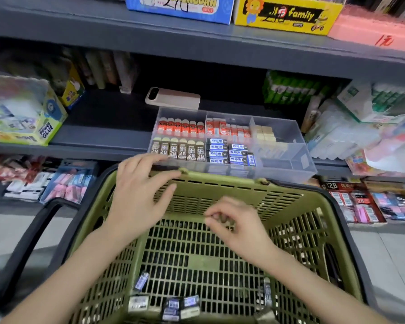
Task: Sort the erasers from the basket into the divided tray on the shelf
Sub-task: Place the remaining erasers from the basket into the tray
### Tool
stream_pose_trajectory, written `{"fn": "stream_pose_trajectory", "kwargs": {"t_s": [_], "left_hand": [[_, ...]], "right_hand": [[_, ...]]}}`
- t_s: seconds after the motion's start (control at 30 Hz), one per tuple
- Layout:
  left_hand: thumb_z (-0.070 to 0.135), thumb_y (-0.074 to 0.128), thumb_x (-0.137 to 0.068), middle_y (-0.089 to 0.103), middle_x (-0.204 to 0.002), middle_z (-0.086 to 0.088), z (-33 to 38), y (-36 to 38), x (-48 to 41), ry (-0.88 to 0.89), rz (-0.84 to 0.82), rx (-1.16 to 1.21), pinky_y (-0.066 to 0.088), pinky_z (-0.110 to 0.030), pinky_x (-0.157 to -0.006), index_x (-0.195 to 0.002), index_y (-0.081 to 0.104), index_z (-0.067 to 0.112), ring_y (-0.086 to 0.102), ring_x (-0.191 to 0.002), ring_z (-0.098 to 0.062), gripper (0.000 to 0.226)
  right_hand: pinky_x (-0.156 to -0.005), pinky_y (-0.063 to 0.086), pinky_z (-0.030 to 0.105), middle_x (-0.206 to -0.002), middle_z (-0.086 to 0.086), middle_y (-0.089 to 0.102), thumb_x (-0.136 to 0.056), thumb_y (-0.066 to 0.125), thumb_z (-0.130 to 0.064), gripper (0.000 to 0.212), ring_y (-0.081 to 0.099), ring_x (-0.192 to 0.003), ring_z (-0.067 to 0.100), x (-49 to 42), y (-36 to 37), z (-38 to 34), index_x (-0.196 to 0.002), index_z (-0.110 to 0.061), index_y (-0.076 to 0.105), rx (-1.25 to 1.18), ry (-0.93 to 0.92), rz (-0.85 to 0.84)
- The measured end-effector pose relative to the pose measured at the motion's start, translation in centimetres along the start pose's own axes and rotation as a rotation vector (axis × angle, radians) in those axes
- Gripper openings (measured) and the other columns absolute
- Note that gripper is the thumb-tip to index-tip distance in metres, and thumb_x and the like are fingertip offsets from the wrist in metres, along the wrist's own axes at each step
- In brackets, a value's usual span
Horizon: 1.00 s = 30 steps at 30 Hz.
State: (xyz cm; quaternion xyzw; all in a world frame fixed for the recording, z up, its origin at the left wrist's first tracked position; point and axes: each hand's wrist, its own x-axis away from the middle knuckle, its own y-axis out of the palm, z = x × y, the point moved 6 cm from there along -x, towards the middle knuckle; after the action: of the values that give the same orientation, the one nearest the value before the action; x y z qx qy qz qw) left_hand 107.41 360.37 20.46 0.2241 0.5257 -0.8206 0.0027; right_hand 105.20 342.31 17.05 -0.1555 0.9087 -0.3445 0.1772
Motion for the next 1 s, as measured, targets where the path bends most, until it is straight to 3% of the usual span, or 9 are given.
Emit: {"fn": "stream_pose_trajectory", "kwargs": {"t_s": [0.1,0.2,0.4,0.47,0.57,0.73,0.8,0.9,1.0], "left_hand": [[0.032,0.048,-0.085,0.064,-0.114,-0.01,-0.3,0.5,2.3,0.002,-0.074,0.02,0.037,-0.049,-0.094,-0.099,0.074,0.015,0.055,-0.11,-0.034,0.034],[0.028,0.053,-0.085,0.065,-0.112,-0.011,-0.1,1.7,4.0,0.037,-0.167,0.036,0.038,-0.048,-0.091,-0.099,0.075,0.014,0.056,-0.107,-0.036,0.029],[0.018,0.065,-0.087,0.062,-0.115,-0.003,-0.9,2.6,5.2,-0.117,-0.185,0.211,0.034,-0.04,-0.099,-0.104,0.072,0.018,0.051,-0.112,-0.024,0.018],[0.019,0.063,-0.088,0.061,-0.112,0.005,-1.4,3.3,5.6,-0.241,-0.228,0.336,0.034,-0.033,-0.099,-0.104,0.07,0.022,0.05,-0.11,-0.013,0.018],[0.019,0.059,-0.09,0.06,-0.104,0.018,-1.5,5.7,6.9,-0.532,-0.481,0.633,0.038,-0.03,-0.097,-0.097,0.065,0.03,0.053,-0.099,0.0,0.014],[0.017,0.058,-0.091,0.063,-0.11,0.005,-1.2,8.4,9.1,-0.908,-0.663,0.893,0.048,-0.028,-0.08,-0.099,0.065,0.022,0.058,-0.1,-0.012,0.012],[0.016,0.057,-0.092,0.063,-0.109,0.003,-1.1,8.8,9.6,-0.978,-0.644,0.912,0.046,-0.027,-0.075,-0.099,0.064,0.021,0.057,-0.099,-0.013,0.011],[0.024,0.058,-0.092,0.059,-0.113,-0.001,-0.9,9.3,10.5,-1.132,-0.595,0.942,0.047,-0.036,-0.085,-0.096,0.057,0.024,0.055,-0.103,-0.018,0.005],[0.035,0.064,-0.086,0.057,-0.113,-0.007,-0.2,9.7,11.1,-1.264,-0.589,1.114,0.052,-0.042,-0.084,-0.099,0.056,0.022,0.058,-0.103,-0.027,0.02]], "right_hand": [[-0.092,0.048,0.03,-0.116,-0.002,0.062,-0.085,0.064,-0.033,0.036,0.058,-0.104,0.011,4.8,8.3,3.4,-0.117,-0.018,0.06,0.119,0.189,-0.595],[-0.112,0.031,0.037,-0.151,0.006,0.032,-0.084,0.065,-0.035,0.056,0.034,-0.137,0.021,8.8,13.7,5.6,-0.134,-0.017,0.046,0.288,0.198,-0.856],[-0.078,0.05,0.039,-0.124,0.013,0.046,-0.083,0.062,-0.041,0.058,0.049,-0.106,0.028,11.9,17.6,6.3,-0.126,-0.006,0.046,0.587,-0.042,-0.963],[-0.074,0.049,0.039,-0.12,0.014,0.049,-0.083,0.06,-0.037,0.053,0.052,-0.1,0.028,11.9,17.8,6.3,-0.122,-0.002,0.048,0.581,-0.046,-0.937],[-0.074,0.048,0.036,-0.116,0.014,0.054,-0.085,0.058,-0.034,0.04,0.056,-0.099,0.028,11.3,17.1,6.7,-0.111,-0.004,0.053,0.545,0.007,-0.838],[-0.075,0.05,0.035,-0.105,0.012,0.058,-0.083,0.063,-0.026,0.036,0.058,-0.091,0.026,11.8,17.4,7.6,-0.111,-0.005,0.052,0.442,0.128,-0.862],[-0.068,0.05,0.028,-0.099,0.006,0.061,-0.081,0.066,-0.022,0.03,0.059,-0.086,0.021,11.4,16.8,7.7,-0.106,-0.008,0.057,0.243,0.33,-0.74],[-0.054,0.05,0.022,-0.09,0.004,0.063,-0.08,0.069,-0.016,0.021,0.059,-0.068,0.011,9.7,14.9,6.4,-0.098,-0.01,0.06,-0.226,0.61,-0.442],[-0.054,0.05,0.022,-0.087,0.004,0.062,-0.08,0.07,-0.019,0.02,0.059,-0.063,0.01,7.2,13.4,3.1,-0.092,-0.015,0.055,-0.53,0.616,-0.216]]}}
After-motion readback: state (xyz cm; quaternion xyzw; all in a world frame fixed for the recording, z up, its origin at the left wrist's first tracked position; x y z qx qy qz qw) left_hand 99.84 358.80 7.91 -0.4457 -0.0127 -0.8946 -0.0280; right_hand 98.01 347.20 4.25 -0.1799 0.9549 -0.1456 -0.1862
